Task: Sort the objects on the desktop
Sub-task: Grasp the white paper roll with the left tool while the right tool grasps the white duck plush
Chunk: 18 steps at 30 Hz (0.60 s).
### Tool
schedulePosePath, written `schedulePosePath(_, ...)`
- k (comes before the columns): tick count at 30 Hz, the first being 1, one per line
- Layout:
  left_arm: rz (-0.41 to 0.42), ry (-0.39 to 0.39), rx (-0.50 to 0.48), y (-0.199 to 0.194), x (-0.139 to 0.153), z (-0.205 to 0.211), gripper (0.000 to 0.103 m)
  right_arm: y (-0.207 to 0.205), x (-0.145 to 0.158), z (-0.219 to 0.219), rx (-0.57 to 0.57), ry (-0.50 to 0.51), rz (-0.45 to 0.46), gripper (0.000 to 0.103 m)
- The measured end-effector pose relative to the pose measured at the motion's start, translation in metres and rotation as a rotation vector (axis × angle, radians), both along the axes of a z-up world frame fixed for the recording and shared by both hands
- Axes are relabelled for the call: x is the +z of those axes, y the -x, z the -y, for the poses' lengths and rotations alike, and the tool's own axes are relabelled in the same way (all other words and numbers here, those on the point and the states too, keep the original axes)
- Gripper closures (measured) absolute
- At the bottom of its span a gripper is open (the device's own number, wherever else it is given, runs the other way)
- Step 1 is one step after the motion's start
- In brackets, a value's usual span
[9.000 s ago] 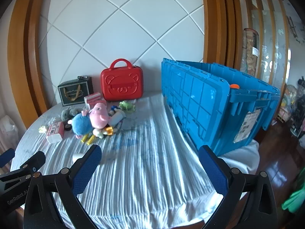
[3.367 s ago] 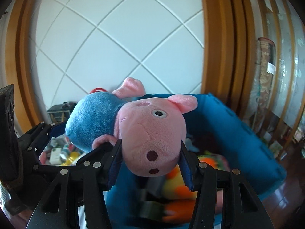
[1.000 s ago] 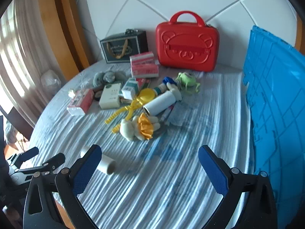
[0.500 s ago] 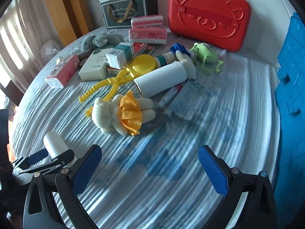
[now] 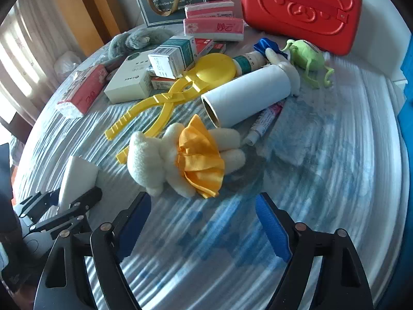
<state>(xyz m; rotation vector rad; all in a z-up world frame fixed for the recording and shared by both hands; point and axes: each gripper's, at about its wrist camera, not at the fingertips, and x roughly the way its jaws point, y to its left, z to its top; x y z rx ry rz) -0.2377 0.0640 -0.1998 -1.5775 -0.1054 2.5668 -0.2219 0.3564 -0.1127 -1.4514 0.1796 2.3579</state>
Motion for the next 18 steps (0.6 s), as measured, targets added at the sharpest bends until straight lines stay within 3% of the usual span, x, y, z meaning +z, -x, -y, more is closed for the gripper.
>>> schedulePosePath(7, -0.019, -0.012, -0.084, 0.025, 0.001, 0.008, 0.058, 0.027, -0.009, 0.014, -0.055, -0.014, -0.011, 0.006)
schedulePosePath(12, -0.046, -0.016, -0.134, 0.033, 0.003, 0.009, 0.059, 0.044, -0.023, 0.021, -0.104, -0.066, 0.013, 0.006)
schedulePosePath(14, -0.053, -0.009, -0.148, 0.033, 0.003, 0.009, 0.059, 0.045, -0.032, 0.016, -0.137, -0.037, 0.012, 0.006)
schedulePosePath(17, -0.059, -0.022, -0.169, 0.035, 0.002, 0.01, 0.059, 0.043, -0.035, 0.015, -0.162, -0.03, 0.002, 0.031)
schedulePosePath(18, -0.063, -0.023, -0.174, 0.035, 0.002, 0.01, 0.059, 0.043, -0.034, 0.017, -0.158, -0.044, 0.006, 0.046)
